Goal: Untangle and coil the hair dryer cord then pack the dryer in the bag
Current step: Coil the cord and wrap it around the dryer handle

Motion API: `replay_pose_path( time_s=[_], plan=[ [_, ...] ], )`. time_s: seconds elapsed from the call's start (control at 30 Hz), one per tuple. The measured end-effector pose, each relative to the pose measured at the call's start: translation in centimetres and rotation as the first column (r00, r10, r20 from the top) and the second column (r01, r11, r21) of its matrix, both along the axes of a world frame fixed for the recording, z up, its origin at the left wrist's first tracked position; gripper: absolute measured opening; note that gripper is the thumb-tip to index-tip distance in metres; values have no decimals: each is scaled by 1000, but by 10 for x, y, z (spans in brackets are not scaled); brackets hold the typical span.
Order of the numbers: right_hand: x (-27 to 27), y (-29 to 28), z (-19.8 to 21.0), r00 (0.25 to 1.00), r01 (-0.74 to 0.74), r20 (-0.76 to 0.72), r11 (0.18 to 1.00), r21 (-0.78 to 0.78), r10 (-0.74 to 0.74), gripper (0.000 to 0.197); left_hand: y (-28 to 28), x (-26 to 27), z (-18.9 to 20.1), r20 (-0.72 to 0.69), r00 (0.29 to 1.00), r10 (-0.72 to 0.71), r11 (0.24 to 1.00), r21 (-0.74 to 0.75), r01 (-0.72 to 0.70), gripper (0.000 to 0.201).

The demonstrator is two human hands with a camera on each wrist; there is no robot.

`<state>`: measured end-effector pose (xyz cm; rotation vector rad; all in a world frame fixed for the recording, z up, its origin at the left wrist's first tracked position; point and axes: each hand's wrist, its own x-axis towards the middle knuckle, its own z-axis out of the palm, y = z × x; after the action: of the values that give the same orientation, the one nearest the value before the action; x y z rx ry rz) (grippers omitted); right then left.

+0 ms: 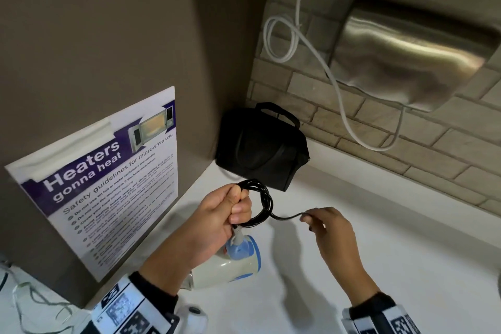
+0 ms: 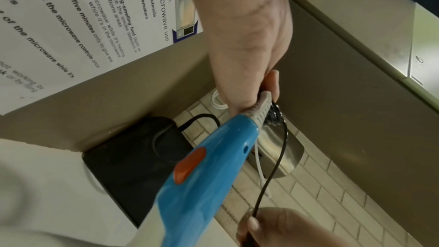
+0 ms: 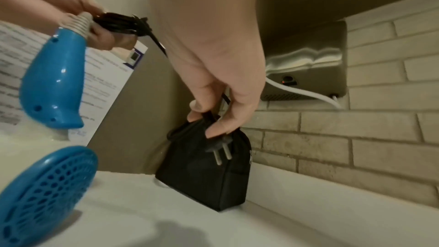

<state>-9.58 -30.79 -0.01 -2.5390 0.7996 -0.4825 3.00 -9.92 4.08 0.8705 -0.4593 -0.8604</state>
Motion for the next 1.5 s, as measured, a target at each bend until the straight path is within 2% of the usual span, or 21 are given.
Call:
replay_pose_path(
  time_s=[0.03,0.07,0.1,0.13,0.2,0.3,0.37,0.43,0.53,0.6,0.7,0.8,0.87,0.9,0.97,1.1,1.2,1.23,1.37,1.5],
  plan=[
    [5,1,2,998,22,52,991,132,-29,19,0,0,0,-9,1000,-7,1000,-5,7,21],
    [9,3,5,990,30,120,949,315,-71,21,0,-1,1,-18,1000,-13,1000,-9,13,21],
    [14,6,8,975,9,186,861,509,-121,23,0,-1,1,-24,1000,-18,1000,-10,17,21],
    [18,9,12,955,-45,245,738,673,-165,24,-1,-1,2,-29,999,-20,1000,-10,20,21],
    [28,18,18,919,-140,299,495,857,-258,23,-1,0,2,-40,999,-20,1000,-14,20,21],
    [40,33,31,873,-226,290,202,953,-392,18,-1,0,2,-63,998,-25,999,-37,23,20],
    [46,42,40,867,-251,252,59,966,-429,17,-1,-1,2,-81,996,-40,998,-48,36,20],
    [48,52,48,880,-261,215,-52,964,-424,19,-1,-1,2,-101,994,-50,998,-52,45,20],
    [47,60,52,896,-280,201,-153,948,-396,34,-1,1,1,-125,991,-49,997,-63,41,19],
    [46,64,56,902,-290,201,-190,938,-383,46,-1,1,0,-136,990,-37,998,-62,29,19],
    [44,70,60,913,-314,243,-183,932,-326,52,-2,0,0,-126,991,-38,998,-56,31,19],
    [43,68,56,919,-295,212,-221,930,-334,44,-2,0,1,-112,993,-33,999,-43,28,20],
    [45,70,55,930,-261,171,-258,930,-324,24,-2,0,1,-111,993,-35,999,-40,31,20],
    [46,71,54,936,-254,168,-262,931,-310,23,-2,0,2,-110,993,-37,999,-34,33,20],
    [46,73,56,952,-241,184,-228,943,-243,28,-2,-2,3,-102,994,-35,999,-23,33,20],
    [43,80,69,962,-260,240,-178,949,-131,18,-3,-5,4,-47,998,-30,1000,-7,30,21],
    [41,79,72,970,-240,236,-60,969,-65,19,-2,-5,3,46,999,-5,999,38,3,25],
    [39,78,73,974,-219,216,-48,974,-66,17,-3,-6,2,74,997,7,999,48,-11,26],
    [32,74,75,984,-154,144,-94,984,-105,23,-5,-5,3,128,987,99,991,76,-109,24],
    [18,78,85,975,-219,212,-132,967,-61,39,-8,-8,1,200,970,137,984,82,-156,26]
  ],
)
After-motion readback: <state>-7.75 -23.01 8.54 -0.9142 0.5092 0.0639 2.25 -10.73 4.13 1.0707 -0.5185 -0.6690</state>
